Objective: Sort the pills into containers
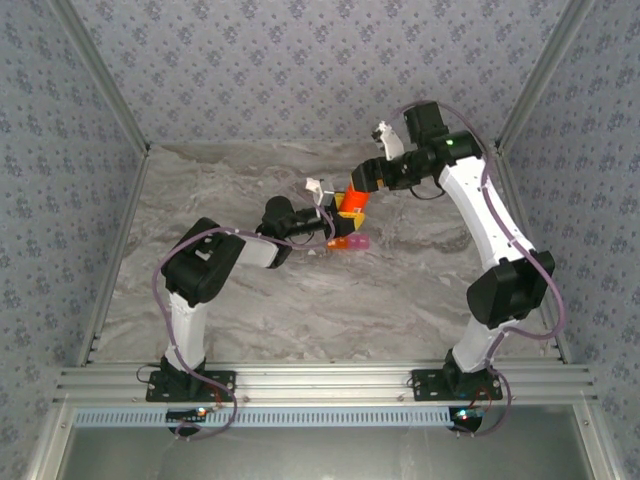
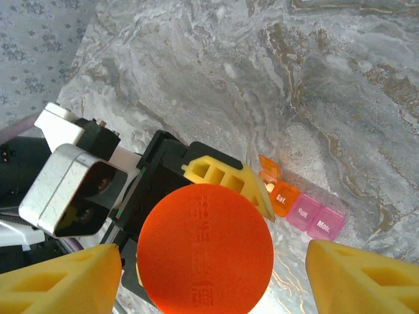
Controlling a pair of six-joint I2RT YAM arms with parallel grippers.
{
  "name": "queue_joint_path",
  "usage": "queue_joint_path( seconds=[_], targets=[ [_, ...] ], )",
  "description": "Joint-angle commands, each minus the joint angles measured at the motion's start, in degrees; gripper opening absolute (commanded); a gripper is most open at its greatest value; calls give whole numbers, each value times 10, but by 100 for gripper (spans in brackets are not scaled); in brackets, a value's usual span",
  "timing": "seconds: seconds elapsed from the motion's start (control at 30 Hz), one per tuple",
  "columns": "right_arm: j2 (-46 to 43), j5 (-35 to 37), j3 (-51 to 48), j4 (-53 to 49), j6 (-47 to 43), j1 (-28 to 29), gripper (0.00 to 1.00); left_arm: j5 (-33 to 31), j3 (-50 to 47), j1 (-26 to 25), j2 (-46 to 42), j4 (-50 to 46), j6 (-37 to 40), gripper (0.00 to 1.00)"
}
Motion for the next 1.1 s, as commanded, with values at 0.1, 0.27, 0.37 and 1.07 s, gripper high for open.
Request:
queue_joint_path(
  seconds=[0.1,0.27,0.37,1.07],
  targets=[
    [0,-20,-15,2,-9,-1,70,1,17,-2,-5,39,-7,0],
    [1,-24,-18,5,-6,-1,61,1,17,-2,-5,39,-6,0],
    [0,-23,-20,7,0,0,53,2,18,-2,-5,39,-6,0],
    [-74,169,-194,174,299,110,46,-2,15,-1,-5,39,-4,0]
  ],
)
